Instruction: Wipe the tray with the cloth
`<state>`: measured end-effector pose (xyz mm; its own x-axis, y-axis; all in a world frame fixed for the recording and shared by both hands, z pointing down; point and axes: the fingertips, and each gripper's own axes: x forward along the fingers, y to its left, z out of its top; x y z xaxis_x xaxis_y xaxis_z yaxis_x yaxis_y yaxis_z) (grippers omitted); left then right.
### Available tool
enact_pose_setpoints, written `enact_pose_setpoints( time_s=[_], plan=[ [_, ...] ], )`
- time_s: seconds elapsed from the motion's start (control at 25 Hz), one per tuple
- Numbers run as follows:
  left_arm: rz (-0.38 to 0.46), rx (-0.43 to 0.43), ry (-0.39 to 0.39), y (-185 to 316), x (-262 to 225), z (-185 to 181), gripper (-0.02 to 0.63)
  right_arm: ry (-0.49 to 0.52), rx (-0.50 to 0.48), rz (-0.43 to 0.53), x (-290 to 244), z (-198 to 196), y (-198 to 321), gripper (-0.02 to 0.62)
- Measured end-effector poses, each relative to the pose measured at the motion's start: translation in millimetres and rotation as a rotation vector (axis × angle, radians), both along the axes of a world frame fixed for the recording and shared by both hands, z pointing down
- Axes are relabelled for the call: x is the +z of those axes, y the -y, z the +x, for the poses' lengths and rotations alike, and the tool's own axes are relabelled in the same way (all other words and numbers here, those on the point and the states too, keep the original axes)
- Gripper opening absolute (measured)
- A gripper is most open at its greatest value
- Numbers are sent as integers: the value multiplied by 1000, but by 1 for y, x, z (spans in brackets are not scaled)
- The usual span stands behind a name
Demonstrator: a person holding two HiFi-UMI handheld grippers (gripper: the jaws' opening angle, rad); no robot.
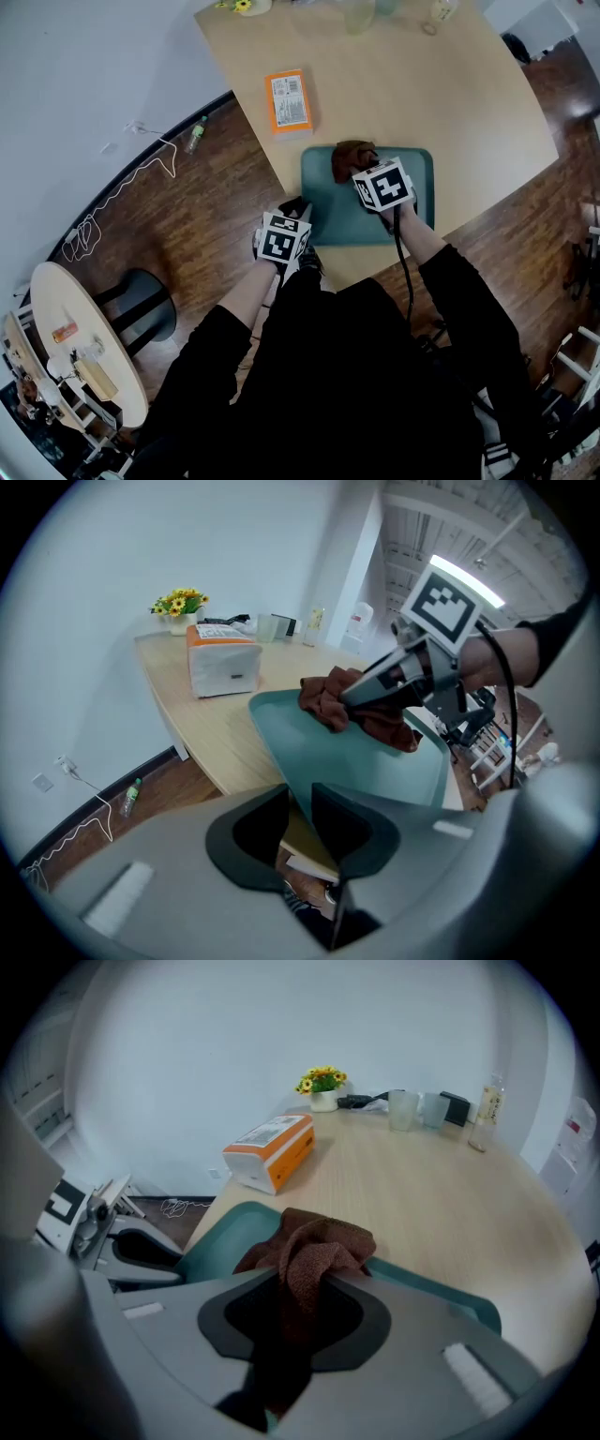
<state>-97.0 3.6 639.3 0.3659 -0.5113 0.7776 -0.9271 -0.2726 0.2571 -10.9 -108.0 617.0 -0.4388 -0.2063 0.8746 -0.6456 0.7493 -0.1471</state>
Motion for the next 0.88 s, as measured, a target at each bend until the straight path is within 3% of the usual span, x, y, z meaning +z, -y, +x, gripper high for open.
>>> enact_pose_setpoints(
  time_s=[0.24,0.4,0.6,0.72,0.88],
  plan=[
    [5,-1,2,1,1,0,61,-24,-232,15,-1,-5,-93,77],
    [3,-8,10,0,1,-1,63,-19,-298,-3,3,-3,-144,77],
    [4,-4,26,-1,2,0,61,-34,-355,2,8,0,-168,77],
    [6,-3,34,-1,2,1,61,-49,-452,-31,11,-2,-179,75],
    [7,-6,27,-1,-1,2,61,-62,-511,-22,6,-8,-161,74]
  ],
)
